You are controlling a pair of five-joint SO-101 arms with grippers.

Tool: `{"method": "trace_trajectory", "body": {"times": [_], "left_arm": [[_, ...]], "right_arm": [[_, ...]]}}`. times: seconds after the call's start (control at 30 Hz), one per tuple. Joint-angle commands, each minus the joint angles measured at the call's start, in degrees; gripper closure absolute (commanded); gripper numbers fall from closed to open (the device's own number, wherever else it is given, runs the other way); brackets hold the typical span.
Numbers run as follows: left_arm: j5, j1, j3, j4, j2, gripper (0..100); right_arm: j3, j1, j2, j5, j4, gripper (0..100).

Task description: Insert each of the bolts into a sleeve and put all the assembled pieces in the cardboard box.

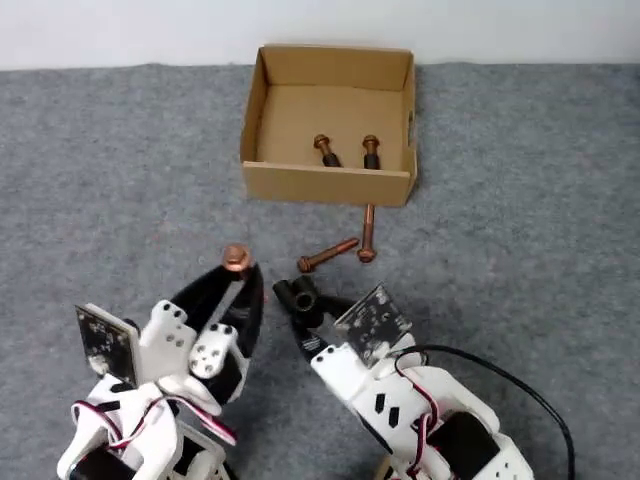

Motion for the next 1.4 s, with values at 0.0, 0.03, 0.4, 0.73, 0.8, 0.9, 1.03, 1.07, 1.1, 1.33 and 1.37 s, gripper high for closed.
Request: {"method": "trace_trajectory", "body": {"times": [0.0,0.03,0.4,0.73,0.8,0.9,1.03,1.07,1.1,1.33,1.37], "left_arm": [[0.6,3.5,-0.6,-1.8,-0.3,100],[0.6,3.8,-0.6,-1.8,-0.3,100],[9.8,3.7,0.3,-1.8,-0.5,100],[10.7,1.2,1.7,-1.7,-0.6,100],[10.7,1.2,3.1,-1.8,-0.6,100],[10.8,1.5,5.1,-1.9,-0.6,100],[10.8,1.6,7.4,-4.2,-0.6,100],[10.6,1.6,7.9,-4.3,-0.6,100],[10.5,1.7,8.1,-3.9,-0.6,100],[2.6,9.1,7.9,5.3,-0.6,100],[2.3,10.2,7.9,6.5,-0.6,99]], "right_arm": [[-0.4,-2.4,0.0,2.4,-1.7,99.0],[-0.4,-3.3,0.0,2.9,-1.7,99.0],[-0.5,-4.3,-0.2,6.2,-1.8,99.0],[-0.9,-4.2,-0.5,6.2,-3.7,99.0],[-0.9,-4.2,-0.2,6.3,-6.0,99.0],[-0.9,-4.3,0.0,7.6,-7.5,99.0],[-0.9,-4.3,0.0,8.9,-7.8,99.0],[-0.9,-4.3,0.0,8.9,-7.8,99.0],[-0.9,-4.3,0.0,8.9,-7.8,99.0],[-0.9,-4.2,0.0,9.0,-7.4,99.0],[-0.9,-4.1,0.0,9.0,-7.4,99.0]]}}
